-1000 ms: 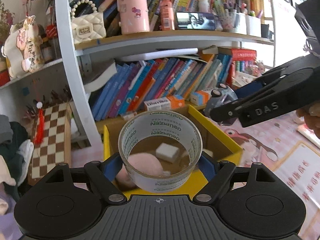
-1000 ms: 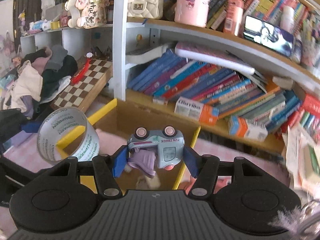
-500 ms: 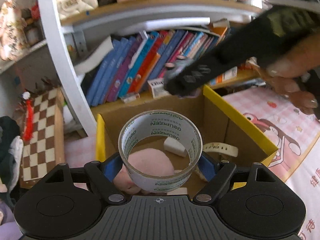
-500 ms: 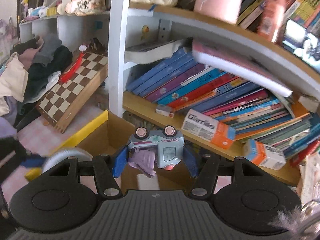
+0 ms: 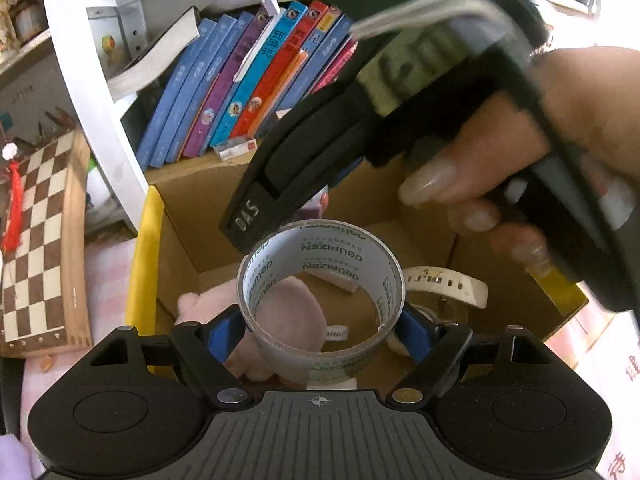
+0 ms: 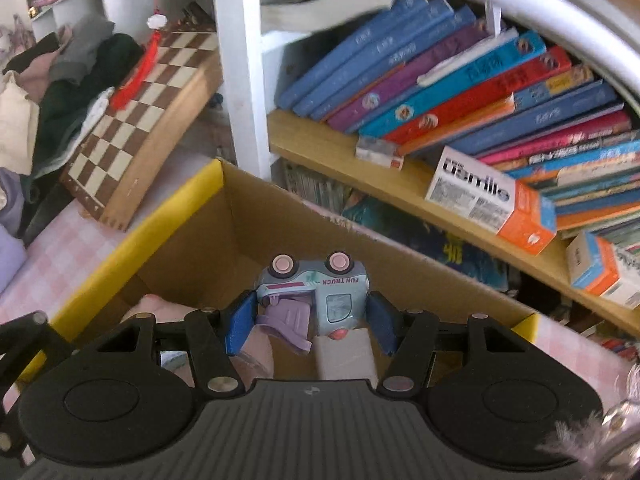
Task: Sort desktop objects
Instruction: 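Open the right tool to drop the truck into the box while the left tool lowers the tape, then open the left tool to release the tape roll into the yellow box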
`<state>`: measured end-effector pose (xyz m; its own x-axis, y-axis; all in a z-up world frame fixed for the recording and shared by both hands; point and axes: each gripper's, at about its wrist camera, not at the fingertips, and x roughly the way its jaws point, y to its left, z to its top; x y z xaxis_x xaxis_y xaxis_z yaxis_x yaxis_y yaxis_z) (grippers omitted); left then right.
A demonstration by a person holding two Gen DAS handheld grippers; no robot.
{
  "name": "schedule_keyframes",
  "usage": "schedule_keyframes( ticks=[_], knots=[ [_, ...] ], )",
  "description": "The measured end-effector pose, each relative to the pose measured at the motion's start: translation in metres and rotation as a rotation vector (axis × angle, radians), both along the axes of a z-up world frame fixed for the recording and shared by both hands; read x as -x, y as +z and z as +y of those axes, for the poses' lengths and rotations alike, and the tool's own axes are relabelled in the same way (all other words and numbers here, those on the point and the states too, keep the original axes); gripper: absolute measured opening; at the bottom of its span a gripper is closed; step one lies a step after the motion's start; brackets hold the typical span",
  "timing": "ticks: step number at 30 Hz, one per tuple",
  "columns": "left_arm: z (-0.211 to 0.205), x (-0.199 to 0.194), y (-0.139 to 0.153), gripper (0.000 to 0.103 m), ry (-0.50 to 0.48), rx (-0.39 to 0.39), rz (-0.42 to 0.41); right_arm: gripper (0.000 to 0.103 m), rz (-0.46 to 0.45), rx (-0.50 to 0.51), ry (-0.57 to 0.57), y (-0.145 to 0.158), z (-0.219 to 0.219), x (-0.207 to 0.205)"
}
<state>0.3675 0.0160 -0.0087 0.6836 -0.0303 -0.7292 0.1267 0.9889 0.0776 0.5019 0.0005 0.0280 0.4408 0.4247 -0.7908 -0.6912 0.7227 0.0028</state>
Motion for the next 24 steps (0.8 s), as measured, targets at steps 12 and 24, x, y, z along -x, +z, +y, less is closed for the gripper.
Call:
schedule_keyframes(
  ticks=[12,24],
  knots=[
    [-0.009,-0.007,-0.003,0.084,-0.019,-0.068,0.006,0.058,0.139,-0.032,-0.071,-0.019,-0.004,-0.032],
    [-0.006,-0.016,-0.009,0.091,0.007,-0.058,0.053,0.061,0.211,-0.087,-0.108,-0.024,-0.017,-0.040]
  ],
)
